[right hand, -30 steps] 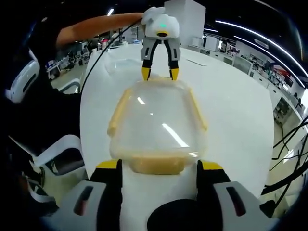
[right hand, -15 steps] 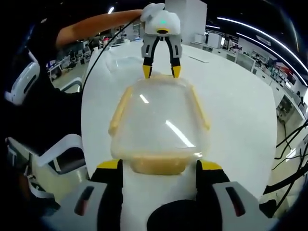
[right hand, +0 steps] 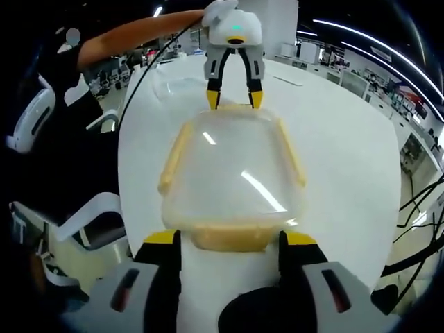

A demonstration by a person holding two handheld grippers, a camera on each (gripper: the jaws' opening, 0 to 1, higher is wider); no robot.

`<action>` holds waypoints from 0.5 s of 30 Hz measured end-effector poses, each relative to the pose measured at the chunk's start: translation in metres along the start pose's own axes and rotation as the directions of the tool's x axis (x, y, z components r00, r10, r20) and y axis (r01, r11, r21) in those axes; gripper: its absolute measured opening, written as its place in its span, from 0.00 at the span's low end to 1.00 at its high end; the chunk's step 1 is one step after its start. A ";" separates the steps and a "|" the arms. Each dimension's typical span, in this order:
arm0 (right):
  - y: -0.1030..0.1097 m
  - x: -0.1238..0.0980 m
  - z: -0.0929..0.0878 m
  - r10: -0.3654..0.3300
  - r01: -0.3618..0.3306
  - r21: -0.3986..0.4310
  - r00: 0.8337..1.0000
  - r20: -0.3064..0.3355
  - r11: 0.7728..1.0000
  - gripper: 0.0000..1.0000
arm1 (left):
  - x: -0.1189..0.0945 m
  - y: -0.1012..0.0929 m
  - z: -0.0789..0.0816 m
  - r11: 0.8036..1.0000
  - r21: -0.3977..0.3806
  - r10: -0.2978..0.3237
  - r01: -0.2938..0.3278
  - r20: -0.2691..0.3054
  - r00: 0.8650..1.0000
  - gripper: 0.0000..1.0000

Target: Snap each plastic latch of the storage box into its locked position after aligning the lid with the box until every specified latch is closed and the lid sits flush.

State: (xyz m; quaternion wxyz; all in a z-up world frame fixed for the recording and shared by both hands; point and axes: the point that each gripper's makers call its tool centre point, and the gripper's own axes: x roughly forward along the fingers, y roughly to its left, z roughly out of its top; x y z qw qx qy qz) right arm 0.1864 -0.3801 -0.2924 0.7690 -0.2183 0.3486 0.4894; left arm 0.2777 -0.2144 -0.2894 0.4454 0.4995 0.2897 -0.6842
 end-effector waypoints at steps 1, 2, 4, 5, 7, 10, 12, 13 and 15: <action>0.002 0.000 0.000 0.001 -0.001 -0.001 1.000 -0.004 1.000 0.53 | 0.001 -0.004 0.001 1.000 -0.002 -0.006 0.006 -0.006 1.000 0.41; 0.002 0.000 0.001 0.002 -0.002 -0.001 1.000 -0.006 1.000 0.52 | 0.001 -0.005 0.001 1.000 -0.002 -0.005 0.005 -0.012 1.000 0.41; 0.004 0.000 0.001 0.003 -0.003 -0.001 1.000 -0.010 1.000 0.51 | 0.002 -0.010 0.003 1.000 -0.003 -0.006 0.006 -0.022 1.000 0.41; 0.004 0.000 0.001 0.004 -0.004 0.000 1.000 -0.011 1.000 0.50 | 0.002 -0.012 0.003 1.000 -0.005 -0.012 0.012 -0.024 1.000 0.41; 0.005 0.000 0.001 0.003 -0.003 0.000 1.000 -0.011 1.000 0.50 | 0.001 -0.003 0.000 1.000 -0.007 -0.022 0.021 -0.029 0.999 0.41; 0.002 -0.001 0.001 0.004 -0.004 0.002 1.000 -0.005 1.000 0.50 | 0.001 -0.004 0.000 1.000 -0.005 -0.025 0.025 -0.033 0.999 0.41; -0.002 -0.002 0.000 0.004 -0.004 0.003 1.000 -0.002 1.000 0.49 | 0.001 -0.005 0.000 1.000 -0.006 -0.026 0.026 -0.029 0.999 0.41; -0.002 -0.002 0.000 0.003 -0.003 0.004 1.000 0.000 1.000 0.49 | 0.002 -0.006 0.000 1.000 -0.006 -0.027 0.027 -0.025 0.999 0.41; -0.003 -0.003 0.001 0.003 -0.003 0.004 1.000 0.003 1.000 0.49 | 0.002 -0.007 0.000 1.000 -0.007 -0.028 0.027 -0.020 0.999 0.41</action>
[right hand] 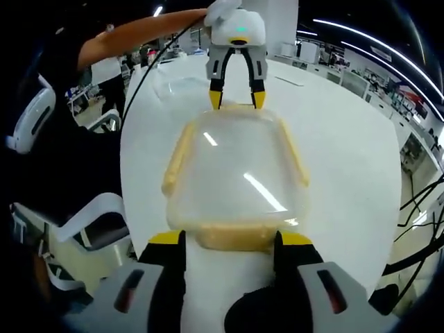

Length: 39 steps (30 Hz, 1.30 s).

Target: Snap each plastic latch of the storage box into its locked position after aligning the lid with the box until every specified latch is closed and the lid sits flush.

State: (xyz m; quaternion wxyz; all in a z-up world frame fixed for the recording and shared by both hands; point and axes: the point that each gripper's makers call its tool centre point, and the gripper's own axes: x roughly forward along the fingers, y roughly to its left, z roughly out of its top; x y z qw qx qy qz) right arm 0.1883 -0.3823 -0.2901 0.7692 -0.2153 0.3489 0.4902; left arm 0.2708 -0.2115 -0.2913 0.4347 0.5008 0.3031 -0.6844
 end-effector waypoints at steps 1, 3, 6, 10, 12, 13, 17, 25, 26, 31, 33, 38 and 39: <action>0.001 0.000 0.000 -0.001 0.001 0.000 1.000 0.001 1.000 0.49 | 0.000 -0.001 0.000 1.000 0.000 -0.001 0.001 0.007 1.000 0.41; 0.003 0.001 0.001 -0.003 0.003 0.001 1.000 -0.001 1.000 0.49 | 0.001 -0.002 0.000 1.000 0.001 -0.002 0.002 0.012 1.000 0.40; 0.006 0.002 0.002 -0.005 0.005 0.001 1.000 -0.007 1.000 0.47 | 0.002 -0.004 0.002 1.000 0.007 -0.005 0.005 0.020 1.000 0.40; 0.009 0.003 0.003 -0.008 0.008 0.005 1.000 -0.010 1.000 0.46 | 0.002 -0.005 0.001 1.000 0.008 -0.007 0.007 0.031 1.000 0.40; 0.006 0.007 0.012 -0.037 0.037 -0.001 0.999 0.038 0.999 0.41 | 0.002 -0.006 0.001 1.000 0.007 -0.009 0.009 0.030 0.999 0.40; 0.004 0.007 0.012 -0.057 0.056 0.044 0.998 0.041 0.997 0.40 | 0.002 -0.007 0.002 1.000 0.014 -0.012 0.012 0.031 0.999 0.40; 0.008 0.005 0.010 -0.042 0.041 0.025 0.998 0.036 0.999 0.40 | 0.000 -0.008 0.003 1.000 0.017 -0.011 0.011 0.009 1.000 0.40; 0.010 0.005 0.010 -0.048 0.047 0.030 0.998 0.029 0.998 0.40 | -0.004 0.003 -0.002 1.000 0.019 -0.013 0.013 0.000 1.000 0.40; 0.011 0.005 0.010 -0.048 0.047 0.031 0.998 0.027 0.998 0.39 | -0.004 0.004 -0.003 1.000 0.020 -0.013 0.013 0.002 1.000 0.40; 0.011 0.005 0.009 -0.052 0.051 0.035 0.998 0.025 0.998 0.39 | -0.004 0.006 -0.005 1.000 0.021 -0.013 0.013 0.003 1.000 0.40; 0.016 0.008 0.010 -0.054 0.053 0.035 0.998 0.027 0.998 0.39 | -0.004 0.007 -0.005 1.000 0.024 -0.013 0.014 -0.003 1.000 0.40; 0.018 0.008 0.010 -0.056 0.054 0.038 0.998 0.037 0.998 0.39 | -0.003 0.008 -0.006 0.999 0.029 -0.015 0.015 -0.008 1.000 0.40; 0.020 0.009 0.010 -0.056 0.054 0.036 0.998 0.039 0.998 0.39 | -0.003 0.010 -0.007 0.999 0.030 -0.015 0.015 -0.004 1.000 0.40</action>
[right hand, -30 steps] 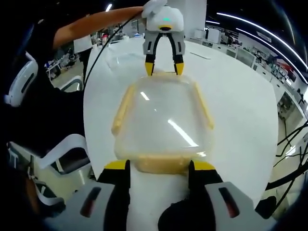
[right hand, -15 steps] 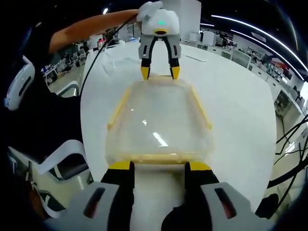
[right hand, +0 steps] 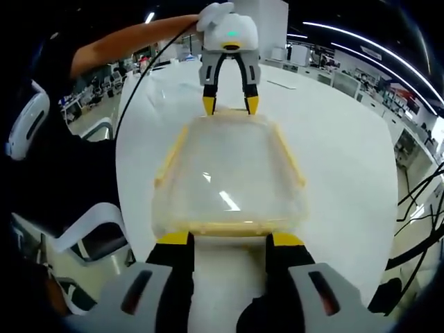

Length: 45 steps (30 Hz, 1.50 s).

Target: Snap each plastic latch of the storage box into its locked position after aligning the lid with the box until every specified latch is closed and the lid sits flush.

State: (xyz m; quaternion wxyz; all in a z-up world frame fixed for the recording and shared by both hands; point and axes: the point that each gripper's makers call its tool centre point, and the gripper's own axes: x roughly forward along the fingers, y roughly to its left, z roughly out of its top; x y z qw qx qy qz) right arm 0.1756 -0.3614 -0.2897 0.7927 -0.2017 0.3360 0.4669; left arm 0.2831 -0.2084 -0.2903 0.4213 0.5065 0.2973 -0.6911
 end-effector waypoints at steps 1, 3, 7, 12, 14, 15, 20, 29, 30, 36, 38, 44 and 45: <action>0.001 0.000 0.000 0.000 0.000 0.001 1.000 0.000 1.000 0.39 | 0.000 0.000 0.000 1.000 0.000 0.000 0.000 0.003 1.000 0.40; 0.004 0.001 0.001 0.000 0.000 0.000 1.000 -0.002 1.000 0.38 | 0.001 -0.002 0.000 1.000 0.000 0.001 -0.001 0.009 1.000 0.40; 0.001 0.000 0.000 0.003 -0.003 -0.002 1.000 -0.008 1.000 0.38 | 0.001 -0.002 0.000 1.000 0.002 -0.001 0.001 0.039 0.999 0.40; 0.005 0.002 0.000 0.003 -0.003 -0.002 1.000 -0.013 1.000 0.38 | 0.002 -0.004 0.001 1.000 0.012 -0.007 0.006 0.069 0.998 0.41; 0.003 0.001 0.000 0.005 -0.005 0.000 1.000 -0.017 1.000 0.38 | 0.003 -0.003 0.002 1.000 0.013 -0.008 0.007 0.079 0.997 0.41; 0.000 0.001 -0.001 0.005 -0.005 -0.001 1.000 -0.021 1.000 0.38 | 0.003 -0.005 0.003 1.000 0.014 -0.008 0.007 0.083 0.997 0.41; 0.001 0.002 -0.002 0.008 -0.008 -0.001 0.999 -0.034 1.000 0.38 | 0.004 -0.006 0.003 1.000 0.011 -0.009 0.008 0.122 0.992 0.41; 0.000 0.002 -0.003 0.006 -0.006 0.007 1.000 -0.018 1.000 0.38 | 0.004 -0.006 0.005 1.000 0.005 -0.009 0.009 0.175 0.985 0.41; 0.000 0.003 -0.002 0.006 -0.006 0.007 1.000 -0.019 1.000 0.38 | 0.004 -0.006 0.005 1.000 0.006 -0.009 0.009 0.176 0.984 0.41; 0.002 0.004 -0.002 0.006 -0.006 0.010 1.000 -0.030 1.000 0.38 | 0.004 -0.004 0.005 1.000 0.006 -0.007 0.006 0.179 0.984 0.41; 0.002 0.005 -0.001 0.006 -0.005 0.011 1.000 -0.030 1.000 0.38 | 0.003 -0.004 0.005 1.000 0.009 -0.006 0.005 0.179 0.984 0.41; 0.005 0.005 -0.001 0.004 -0.004 0.014 1.000 -0.026 1.000 0.38 | 0.003 -0.005 0.005 1.000 0.011 -0.004 0.002 0.166 0.986 0.40; 0.005 0.005 -0.001 0.004 -0.004 0.014 1.000 -0.026 1.000 0.38 | 0.003 -0.005 0.005 1.000 0.013 -0.004 0.002 0.166 0.986 0.40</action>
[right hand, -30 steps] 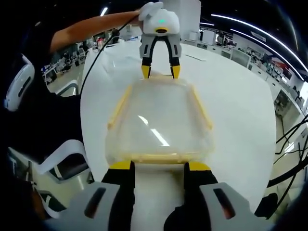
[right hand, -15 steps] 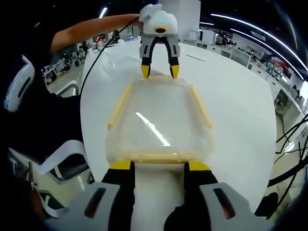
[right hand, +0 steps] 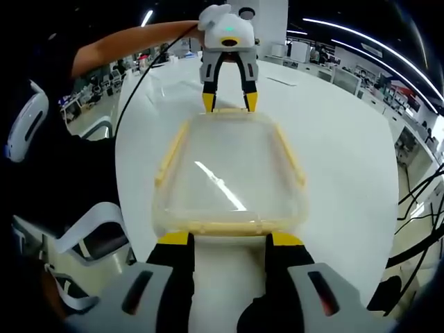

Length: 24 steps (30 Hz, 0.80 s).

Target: Snap each plastic latch of the storage box into its locked position after aligning the lid with the box until every specified latch is closed and the lid sits flush.

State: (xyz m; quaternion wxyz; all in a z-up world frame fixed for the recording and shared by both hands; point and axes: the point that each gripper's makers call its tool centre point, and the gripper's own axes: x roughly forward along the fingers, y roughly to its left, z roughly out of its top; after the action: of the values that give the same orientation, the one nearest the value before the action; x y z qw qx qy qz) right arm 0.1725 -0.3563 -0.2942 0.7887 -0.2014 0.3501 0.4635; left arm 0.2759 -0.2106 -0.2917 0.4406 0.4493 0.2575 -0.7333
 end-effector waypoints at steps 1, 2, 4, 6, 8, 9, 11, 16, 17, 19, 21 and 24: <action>0.000 0.000 0.000 0.000 0.000 0.000 1.000 0.000 1.000 0.38 | 0.000 0.000 0.000 1.000 0.007 0.000 0.000 0.001 1.000 0.40; 0.001 0.000 0.000 0.000 0.000 0.000 1.000 -0.001 1.000 0.38 | 0.000 -0.001 0.000 1.000 0.013 0.001 -0.001 0.001 1.000 0.40; 0.002 0.000 0.000 0.000 0.000 0.000 1.000 -0.001 1.000 0.38 | -0.001 -0.001 0.000 1.000 0.015 0.000 0.000 0.002 1.000 0.40; 0.003 0.001 0.000 -0.001 0.001 0.001 1.000 -0.002 1.000 0.38 | -0.001 -0.001 -0.001 1.000 0.010 -0.003 0.003 0.013 1.000 0.40; 0.003 0.001 0.001 -0.003 0.003 0.007 1.000 -0.002 1.000 0.38 | -0.001 -0.001 0.000 1.000 0.007 -0.006 0.006 0.025 1.000 0.40; 0.004 0.001 0.001 -0.004 0.004 0.008 1.000 0.001 1.000 0.38 | -0.001 -0.001 0.000 1.000 -0.001 -0.004 0.004 0.030 1.000 0.40; 0.005 0.001 0.001 -0.004 0.004 0.008 1.000 0.005 1.000 0.38 | -0.001 -0.002 0.000 1.000 -0.007 -0.002 0.002 0.037 0.999 0.40; 0.007 0.002 0.001 -0.001 0.001 0.004 1.000 0.014 1.000 0.38 | -0.001 -0.004 0.001 1.000 -0.005 -0.007 0.007 0.073 0.997 0.40; 0.008 0.002 0.001 0.001 -0.001 0.005 1.000 0.017 1.000 0.38 | -0.001 -0.005 0.002 1.000 -0.005 -0.008 0.008 0.081 0.997 0.40; 0.009 0.002 0.002 0.004 -0.004 0.004 1.000 0.023 1.000 0.38 | -0.001 -0.006 0.002 1.000 -0.008 -0.009 0.009 0.101 0.995 0.40; 0.010 0.002 0.002 0.006 -0.006 0.002 1.000 0.025 1.000 0.38 | -0.001 -0.007 0.003 1.000 -0.011 -0.009 0.011 0.146 0.989 0.40; 0.011 0.003 0.002 0.004 -0.004 0.001 1.000 0.018 1.000 0.38 | -0.002 -0.008 0.003 1.000 -0.016 -0.006 0.009 0.183 0.983 0.39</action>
State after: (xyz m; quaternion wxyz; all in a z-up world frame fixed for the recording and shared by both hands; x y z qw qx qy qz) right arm 0.1644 -0.3474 -0.2948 0.7909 -0.1958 0.3437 0.4668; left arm 0.2679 -0.2079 -0.2890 0.4636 0.3754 0.2239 -0.7708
